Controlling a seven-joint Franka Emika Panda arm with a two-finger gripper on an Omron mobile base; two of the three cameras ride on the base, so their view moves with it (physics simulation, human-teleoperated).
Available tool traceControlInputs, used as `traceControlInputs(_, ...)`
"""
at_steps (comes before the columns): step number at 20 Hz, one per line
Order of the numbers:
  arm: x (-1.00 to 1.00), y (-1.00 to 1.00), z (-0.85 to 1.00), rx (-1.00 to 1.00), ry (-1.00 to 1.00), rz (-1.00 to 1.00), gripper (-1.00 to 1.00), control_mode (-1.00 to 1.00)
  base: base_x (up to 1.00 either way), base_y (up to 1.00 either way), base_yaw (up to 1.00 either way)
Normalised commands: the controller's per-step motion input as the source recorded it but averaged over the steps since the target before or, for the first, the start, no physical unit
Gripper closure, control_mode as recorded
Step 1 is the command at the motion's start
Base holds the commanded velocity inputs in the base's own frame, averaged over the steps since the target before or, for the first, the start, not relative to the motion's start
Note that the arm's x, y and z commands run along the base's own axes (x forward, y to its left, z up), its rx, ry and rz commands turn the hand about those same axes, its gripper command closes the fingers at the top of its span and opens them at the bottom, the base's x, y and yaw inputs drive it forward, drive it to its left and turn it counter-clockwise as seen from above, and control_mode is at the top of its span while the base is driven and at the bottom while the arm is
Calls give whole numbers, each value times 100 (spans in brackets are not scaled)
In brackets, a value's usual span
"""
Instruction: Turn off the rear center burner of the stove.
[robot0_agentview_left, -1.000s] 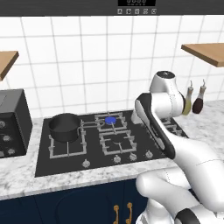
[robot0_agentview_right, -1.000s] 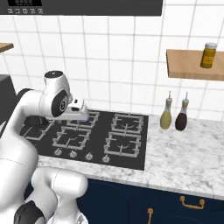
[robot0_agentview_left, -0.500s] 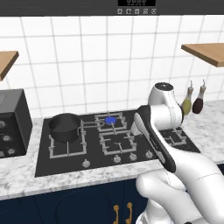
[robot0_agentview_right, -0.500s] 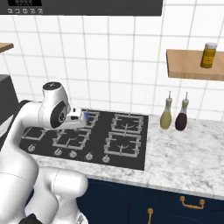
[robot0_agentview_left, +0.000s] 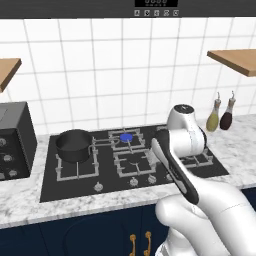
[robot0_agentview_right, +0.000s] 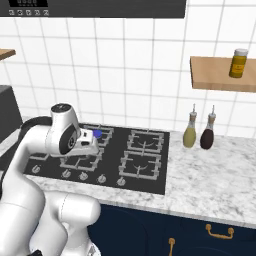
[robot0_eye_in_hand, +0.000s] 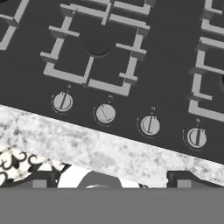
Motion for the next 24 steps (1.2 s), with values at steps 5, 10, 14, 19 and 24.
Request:
traceControlInputs(5, 0, 6, -33, 0, 3, 1, -100, -100, 0, 0, 0)
traceControlInputs(10, 0, 5, -35, 0, 1, 0, -100, -100, 0, 0, 0)
traceControlInputs(14, 0, 3, -33, 0, 0, 0, -100, -100, 0, 0, 0)
traceControlInputs(19, 0, 0, -25, 0, 2, 0, -100, -100, 0, 0, 0)
traceControlInputs(24, 5, 4, -15, 0, 8, 0, -100, -100, 0, 0, 0)
